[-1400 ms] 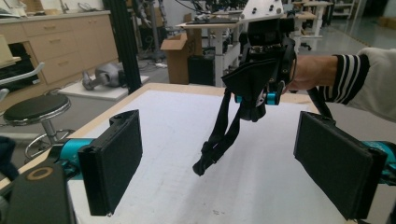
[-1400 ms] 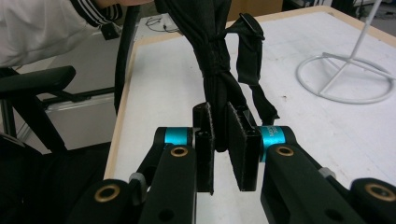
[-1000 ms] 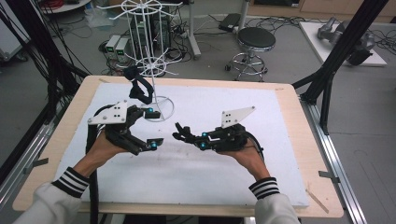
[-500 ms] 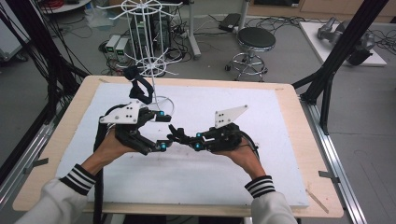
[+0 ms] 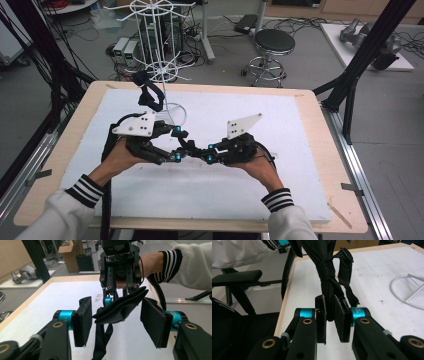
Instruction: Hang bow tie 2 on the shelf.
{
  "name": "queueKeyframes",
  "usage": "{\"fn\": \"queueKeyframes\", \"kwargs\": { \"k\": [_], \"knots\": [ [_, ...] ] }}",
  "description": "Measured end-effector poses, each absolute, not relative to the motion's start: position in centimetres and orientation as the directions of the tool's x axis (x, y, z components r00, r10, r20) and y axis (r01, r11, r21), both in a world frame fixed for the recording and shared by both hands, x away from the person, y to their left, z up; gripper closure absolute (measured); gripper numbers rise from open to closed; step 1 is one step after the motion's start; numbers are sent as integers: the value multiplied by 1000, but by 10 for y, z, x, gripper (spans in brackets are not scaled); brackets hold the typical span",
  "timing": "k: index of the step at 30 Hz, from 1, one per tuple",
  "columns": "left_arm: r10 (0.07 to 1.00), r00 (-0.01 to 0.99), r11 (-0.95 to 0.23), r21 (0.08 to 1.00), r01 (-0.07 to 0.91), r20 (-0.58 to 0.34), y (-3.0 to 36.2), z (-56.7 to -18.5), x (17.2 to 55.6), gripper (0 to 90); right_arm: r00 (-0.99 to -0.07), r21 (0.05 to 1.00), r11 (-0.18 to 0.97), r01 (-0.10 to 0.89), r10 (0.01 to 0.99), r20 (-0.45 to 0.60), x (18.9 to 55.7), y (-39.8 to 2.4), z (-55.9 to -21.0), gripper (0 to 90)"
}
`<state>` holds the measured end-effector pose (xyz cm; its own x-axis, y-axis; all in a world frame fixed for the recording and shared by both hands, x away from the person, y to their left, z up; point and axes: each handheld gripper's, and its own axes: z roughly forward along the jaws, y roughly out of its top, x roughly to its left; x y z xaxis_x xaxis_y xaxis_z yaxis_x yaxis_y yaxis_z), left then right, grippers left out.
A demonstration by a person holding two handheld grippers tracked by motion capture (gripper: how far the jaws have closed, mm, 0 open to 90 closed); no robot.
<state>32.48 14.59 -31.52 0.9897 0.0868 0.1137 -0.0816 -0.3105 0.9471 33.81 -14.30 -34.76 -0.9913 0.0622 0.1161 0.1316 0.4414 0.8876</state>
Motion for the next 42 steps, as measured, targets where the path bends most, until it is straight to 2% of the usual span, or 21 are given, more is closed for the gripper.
{"fn": "queueKeyframes", "kwargs": {
  "k": [8, 15, 21, 23, 25, 28, 29, 30, 32, 33, 42],
  "knots": [
    [91, 987, -313, 945, -99, 133, 146, -315, 324, 561, -991, 889, 438, 133, 70, 114, 338, -143, -347, 810],
    [82, 986, -323, 940, -111, 145, 147, -314, 321, 770, -990, 891, 432, 141, 82, 117, 337, -144, -346, 810],
    [84, 987, -318, 942, -106, 140, 147, -314, 320, 802, -990, 896, 424, 135, 92, 105, 338, -145, -346, 807],
    [86, 986, -317, 942, -107, 141, 148, -314, 320, 805, -990, 897, 420, 138, 94, 108, 336, -144, -346, 780],
    [91, 985, -324, 940, -110, 146, 148, -314, 320, 806, -989, 900, 416, 133, 110, 96, 336, -144, -346, 695],
    [109, 984, -321, 942, -101, 143, 149, -314, 320, 810, -984, 900, 416, 129, 169, 63, 334, -141, -347, 340],
    [113, 984, -317, 943, -97, 139, 150, -314, 320, 811, -979, 903, 413, 122, 199, 42, 333, -139, -347, 197],
    [120, 983, -313, 945, -93, 136, 150, -314, 321, 811, -974, 904, 409, 123, 223, 32, 332, -138, -348, 110],
    [125, 983, -310, 946, -93, 138, 152, -314, 321, 810, -973, 903, 417, 106, 231, 7, 330, -137, -348, 72],
    [134, 982, -305, 948, -88, 135, 153, -314, 321, 810, -972, 906, 412, 100, 234, 1, 329, -135, -349, 11],
    [178, 976, -282, 957, -72, 126, 162, -313, 323, 810, -964, 906, 410, 102, 266, -12, 325, -140, -345, 7]
  ]
}}
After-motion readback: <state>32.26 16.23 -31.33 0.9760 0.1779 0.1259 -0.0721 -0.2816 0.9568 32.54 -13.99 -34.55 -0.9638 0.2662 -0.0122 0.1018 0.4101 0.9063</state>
